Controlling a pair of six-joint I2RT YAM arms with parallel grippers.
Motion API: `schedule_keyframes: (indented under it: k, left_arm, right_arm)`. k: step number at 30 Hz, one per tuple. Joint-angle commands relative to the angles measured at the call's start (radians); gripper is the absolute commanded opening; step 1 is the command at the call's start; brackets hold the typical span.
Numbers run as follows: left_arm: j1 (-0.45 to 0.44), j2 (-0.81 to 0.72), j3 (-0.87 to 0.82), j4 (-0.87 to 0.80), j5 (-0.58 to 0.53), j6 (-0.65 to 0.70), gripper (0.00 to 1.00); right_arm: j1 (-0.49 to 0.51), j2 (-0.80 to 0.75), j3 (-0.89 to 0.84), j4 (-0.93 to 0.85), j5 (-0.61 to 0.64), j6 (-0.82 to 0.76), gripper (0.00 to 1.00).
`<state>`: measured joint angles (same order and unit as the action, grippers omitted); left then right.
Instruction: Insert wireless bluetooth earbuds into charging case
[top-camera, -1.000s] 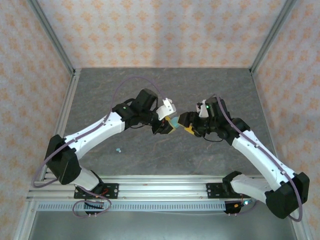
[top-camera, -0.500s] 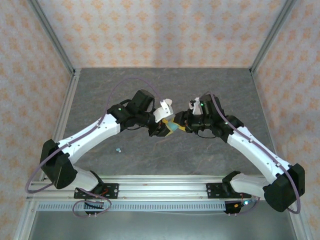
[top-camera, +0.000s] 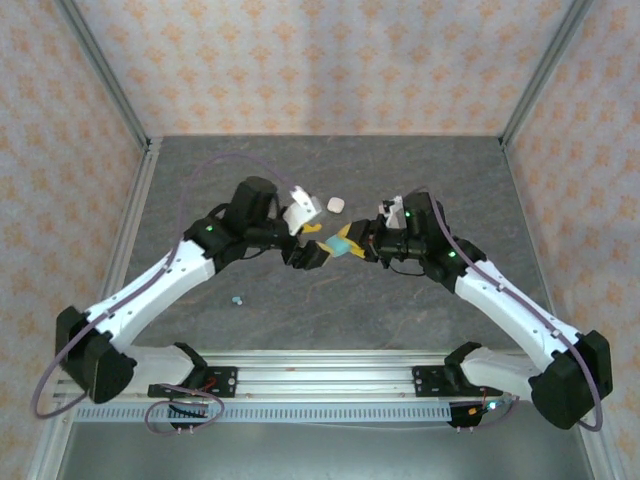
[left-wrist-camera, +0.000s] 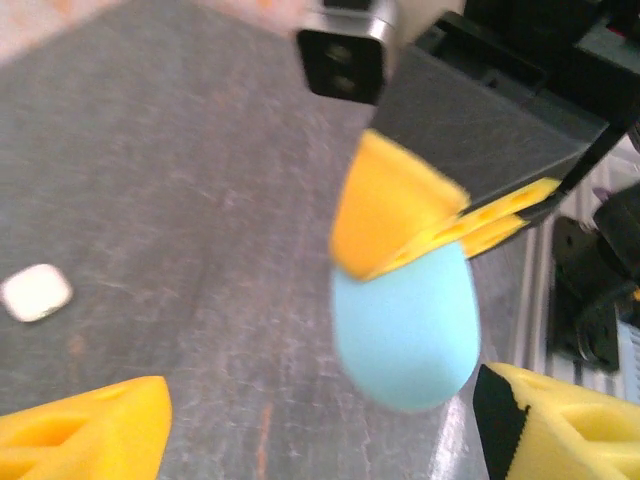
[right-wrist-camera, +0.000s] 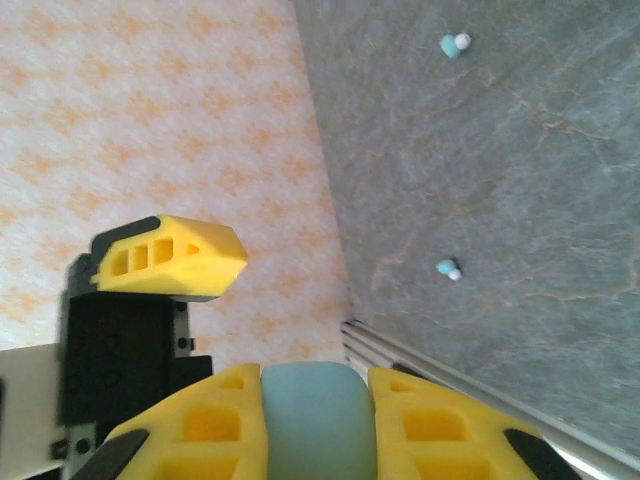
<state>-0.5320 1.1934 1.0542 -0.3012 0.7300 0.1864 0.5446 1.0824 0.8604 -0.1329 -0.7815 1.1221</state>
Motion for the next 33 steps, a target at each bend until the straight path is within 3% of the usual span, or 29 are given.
schedule_keyframes:
  k: [1, 9, 15, 24, 30, 33]
  left_arm:
    - [0.034, -0.073, -0.069, 0.246, 0.068, -0.127, 0.81]
    - [0.038, -0.047, -0.174, 0.604, 0.19, -0.29, 0.77]
    - [-0.017, 0.012, -0.13, 0.585, 0.197, -0.232, 0.74]
    - [-0.048, 0.057, -0.136, 0.622, 0.161, -0.262, 0.73]
    - [-0.047, 0.065, -0.133, 0.626, 0.149, -0.272, 0.58]
    - [-0.048, 0.07, -0.13, 0.626, 0.152, -0.278, 0.56]
  right_arm:
    - [0.005, -0.046, 0.012, 0.116, 0.033, 0.122, 0.13]
    - [0.006, -0.054, 0.038, 0.119, 0.0, 0.172, 0.13]
    - [0.005, -0.064, 0.057, 0.113, 0.003, 0.18, 0.12]
    - [0.005, -0.087, 0.053, 0.101, 0.02, 0.178, 0.12]
    - [0.005, -0.091, 0.054, 0.112, 0.022, 0.186, 0.11]
    - [0.005, -0.091, 0.051, 0.132, 0.024, 0.2, 0.11]
